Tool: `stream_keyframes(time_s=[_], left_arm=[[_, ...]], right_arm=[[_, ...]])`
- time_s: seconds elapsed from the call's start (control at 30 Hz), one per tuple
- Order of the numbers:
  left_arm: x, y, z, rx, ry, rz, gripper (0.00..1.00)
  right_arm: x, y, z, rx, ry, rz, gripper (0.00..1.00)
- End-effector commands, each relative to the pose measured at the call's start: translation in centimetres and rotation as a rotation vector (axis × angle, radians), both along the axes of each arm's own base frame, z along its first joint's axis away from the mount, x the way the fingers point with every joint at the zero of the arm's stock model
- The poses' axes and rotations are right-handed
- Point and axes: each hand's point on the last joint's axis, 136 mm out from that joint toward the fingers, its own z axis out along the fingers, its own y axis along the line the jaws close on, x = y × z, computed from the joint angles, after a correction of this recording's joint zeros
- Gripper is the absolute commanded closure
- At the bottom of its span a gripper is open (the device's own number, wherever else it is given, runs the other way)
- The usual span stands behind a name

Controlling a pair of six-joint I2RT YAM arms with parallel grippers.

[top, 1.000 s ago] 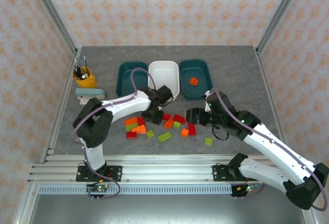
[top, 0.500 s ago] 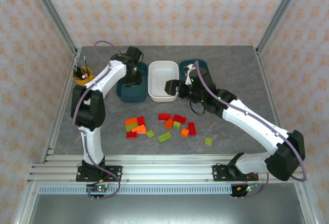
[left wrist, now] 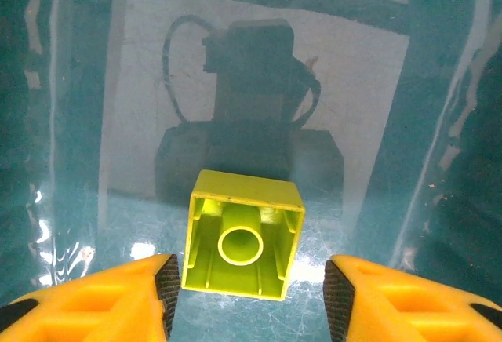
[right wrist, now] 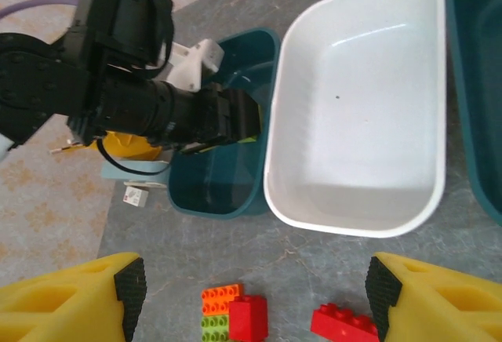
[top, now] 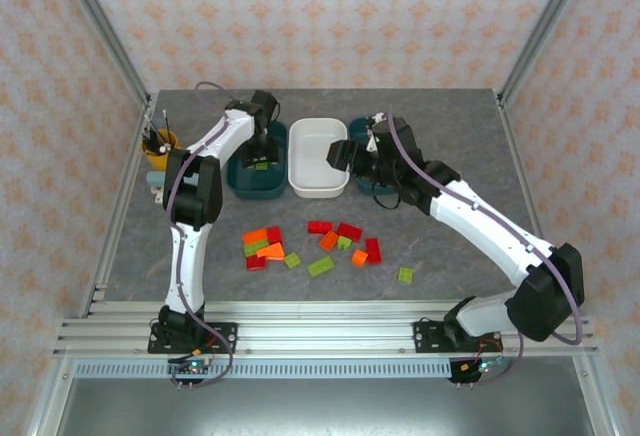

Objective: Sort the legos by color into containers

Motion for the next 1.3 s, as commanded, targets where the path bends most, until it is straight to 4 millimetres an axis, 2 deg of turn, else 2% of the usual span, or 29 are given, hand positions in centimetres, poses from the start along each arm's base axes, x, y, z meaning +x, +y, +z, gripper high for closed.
stream_keyframes(time_s=[0.0,0.13,0.23,0.33,0.47,0.57,0.67,0.77,0.83,1.0,1.27], left_arm=[[-0.2,0.7,4.1,0.014,-0.053,-0.002,0.41],[-0.6,0.4,8.6,-0.026,-0.146,0.023,0.34],[-1.6,-1.0,12.0,-0.118,-0.235,0.042,0.31],[-3.8,-3.3,15.2,-0.232,-0.306,0.030,0.29],[-8.7,-7.8,16.6,-0.383,-0.336,-0.036,0.27],[-13.2,-11.4,16.5,-0.473,-0.327,-0.118,0.27],[-17.7,-13.9,15.8,-0.527,-0.315,-0.198,0.27],[-21.1,-14.6,14.0,-0.548,-0.292,-0.206,0.26],[-22.7,-14.5,12.4,-0.559,-0.267,-0.184,0.26],[-24.4,-14.4,11.1,-0.545,-0.262,-0.184,0.27],[-24.7,-15.2,11.3,-0.560,-0.280,-0.198,0.26]], right_arm=[[-0.9,-2.0,0.0,-0.064,0.020,-0.026,0.24],[-2.7,-4.3,-1.6,-0.212,0.106,-0.028,0.25],[-5.0,-5.9,-3.5,-0.299,0.195,-0.010,0.26],[-7.5,-7.7,-6.0,-0.387,0.307,0.002,0.27],[-10.8,-9.2,-11.1,-0.487,0.484,0.053,0.29],[-11.9,-9.2,-13.9,-0.504,0.563,0.087,0.31],[-12.2,-8.8,-16.1,-0.516,0.613,0.114,0.35],[-12.2,-8.3,-17.8,-0.521,0.648,0.142,0.42],[-12.0,-8.0,-18.6,-0.520,0.661,0.151,0.42],[-11.6,-7.8,-19.9,-0.534,0.670,0.159,0.42],[-10.9,-7.1,-21.8,-0.536,0.696,0.160,0.43]])
